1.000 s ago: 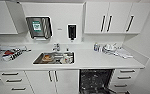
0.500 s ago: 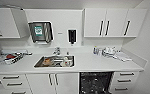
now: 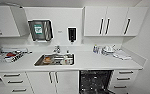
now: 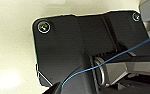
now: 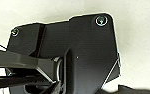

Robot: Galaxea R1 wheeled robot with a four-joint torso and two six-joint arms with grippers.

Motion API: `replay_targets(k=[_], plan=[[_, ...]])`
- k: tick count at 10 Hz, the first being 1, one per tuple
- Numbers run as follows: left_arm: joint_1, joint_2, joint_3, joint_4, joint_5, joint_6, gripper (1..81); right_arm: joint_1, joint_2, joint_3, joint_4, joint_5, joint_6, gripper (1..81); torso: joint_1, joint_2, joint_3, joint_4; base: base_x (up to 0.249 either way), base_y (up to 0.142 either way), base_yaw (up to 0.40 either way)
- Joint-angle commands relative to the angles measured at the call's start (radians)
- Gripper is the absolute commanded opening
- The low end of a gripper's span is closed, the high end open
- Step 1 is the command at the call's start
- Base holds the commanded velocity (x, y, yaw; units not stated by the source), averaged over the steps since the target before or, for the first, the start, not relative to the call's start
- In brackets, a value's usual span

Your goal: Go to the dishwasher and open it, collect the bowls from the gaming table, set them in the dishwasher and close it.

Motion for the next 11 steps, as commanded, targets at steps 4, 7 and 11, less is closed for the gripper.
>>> replay_targets(k=[4,7,11], plan=[[-0.037,-0.004,-0.009,0.004,0.052,0.008,81.1,0.046,-0.008,-0.003,0.003,-0.042,0.008,81.1,-0.034,0.088,0.000,0.000,0.000,0.000,0.000],[-0.035,0.000,-0.009,0.004,0.053,0.008,81.1,0.046,-0.011,-0.002,0.003,-0.042,0.009,81.1,-0.037,0.102,0.095,0.000,0.000,0.000,0.000],[-0.037,-0.004,-0.009,-0.013,0.064,-0.001,81.1,0.046,-0.011,-0.003,0.003,-0.042,-0.001,81.1,-0.039,0.100,0.098,0.000,0.000,0.000,0.000]])
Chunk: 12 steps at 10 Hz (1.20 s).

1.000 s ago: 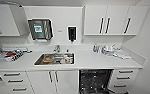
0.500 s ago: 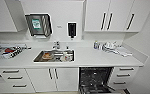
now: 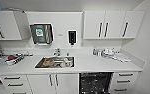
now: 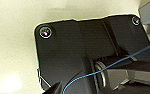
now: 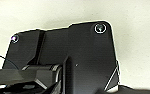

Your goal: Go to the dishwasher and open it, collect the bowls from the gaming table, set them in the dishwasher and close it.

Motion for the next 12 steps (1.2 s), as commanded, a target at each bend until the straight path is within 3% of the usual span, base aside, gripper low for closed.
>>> replay_targets(k=[1,2,3,6,8,12], plan=[[-0.042,-0.007,-0.003,-0.014,0.074,-0.005,81.1,0.043,-0.006,-0.006,-0.002,-0.043,-0.005,81.1,0.000,0.000,-0.001,0.000,0.000,0.000,0.000],[-0.040,-0.004,-0.009,-0.030,0.087,-0.006,81.1,0.046,-0.006,-0.009,-0.005,-0.050,-0.005,81.1,0.000,0.000,0.007,0.000,0.000,0.000,0.000],[-0.042,-0.003,-0.029,-0.075,0.093,-0.005,81.1,0.053,-0.006,-0.014,-0.007,-0.084,-0.005,81.1,0.000,0.000,0.006,0.000,0.000,0.000,0.000],[-0.040,0.002,-0.031,-0.070,0.090,0.015,81.1,0.058,0.002,-0.006,-0.005,-0.123,-0.003,81.1,0.000,0.000,0.006,0.000,0.000,0.000,0.000],[-0.045,0.004,-0.031,-0.116,0.085,0.098,81.1,0.052,0.011,-0.005,-0.005,-0.123,-0.003,81.1,0.000,0.000,0.006,0.000,0.000,0.000,0.000],[-0.066,0.028,-0.039,-0.120,0.081,0.104,81.1,0.055,0.020,-0.002,-0.011,-0.124,-0.006,81.1,0.000,0.000,0.006,0.000,0.000,0.000,0.000]])
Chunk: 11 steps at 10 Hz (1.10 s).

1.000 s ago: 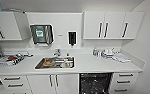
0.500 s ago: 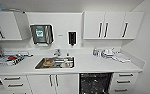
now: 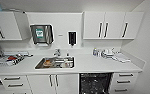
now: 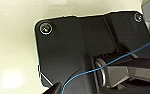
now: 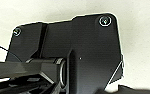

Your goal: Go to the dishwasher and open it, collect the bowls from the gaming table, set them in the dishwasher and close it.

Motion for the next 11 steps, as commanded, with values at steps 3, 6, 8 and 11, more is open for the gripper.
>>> replay_targets(k=[3,6,8,11], plan=[[-0.087,0.015,-0.014,-0.006,0.051,0.007,81.1,0.047,0.006,0.002,-0.008,-0.045,-0.004,81.1,0.000,0.000,0.000,0.000,0.000,0.000,0.000],[-0.090,0.023,-0.014,-0.008,0.048,0.007,81.1,0.045,0.007,0.001,-0.004,-0.045,-0.003,81.1,0.000,0.000,0.000,0.000,0.000,0.000,0.000],[-0.091,0.018,-0.014,-0.008,0.049,0.007,81.1,0.044,0.007,-0.001,-0.004,-0.045,-0.003,81.1,0.000,0.000,0.000,0.000,0.000,0.000,0.000],[-0.091,0.018,-0.014,-0.006,0.049,0.007,81.1,0.048,0.007,0.002,-0.002,-0.045,-0.003,81.1,0.000,0.000,0.000,0.000,0.000,0.000,0.000]])
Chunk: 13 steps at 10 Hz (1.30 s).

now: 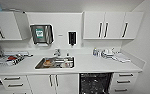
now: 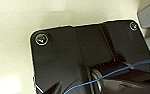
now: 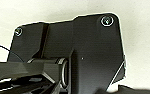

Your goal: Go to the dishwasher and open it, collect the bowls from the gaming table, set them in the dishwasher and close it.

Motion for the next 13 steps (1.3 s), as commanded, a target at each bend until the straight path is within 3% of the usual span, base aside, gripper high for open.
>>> replay_targets(k=[1,6,13], plan=[[-0.053,-0.005,-0.005,-0.007,0.053,0.007,81.1,0.048,-0.001,0.002,-0.001,-0.043,-0.001,81.1,0.000,0.000,0.000,0.000,0.000,0.000,0.000],[-0.053,-0.013,-0.005,-0.007,0.056,0.007,81.1,0.048,-0.001,0.002,-0.001,-0.042,-0.001,81.1,0.000,0.000,0.000,0.000,0.000,0.000,0.037],[-0.053,-0.011,-0.006,-0.005,0.059,0.008,81.1,0.040,0.001,0.002,0.001,-0.042,-0.001,81.1,0.000,0.000,0.000,0.000,0.000,0.000,0.354]])
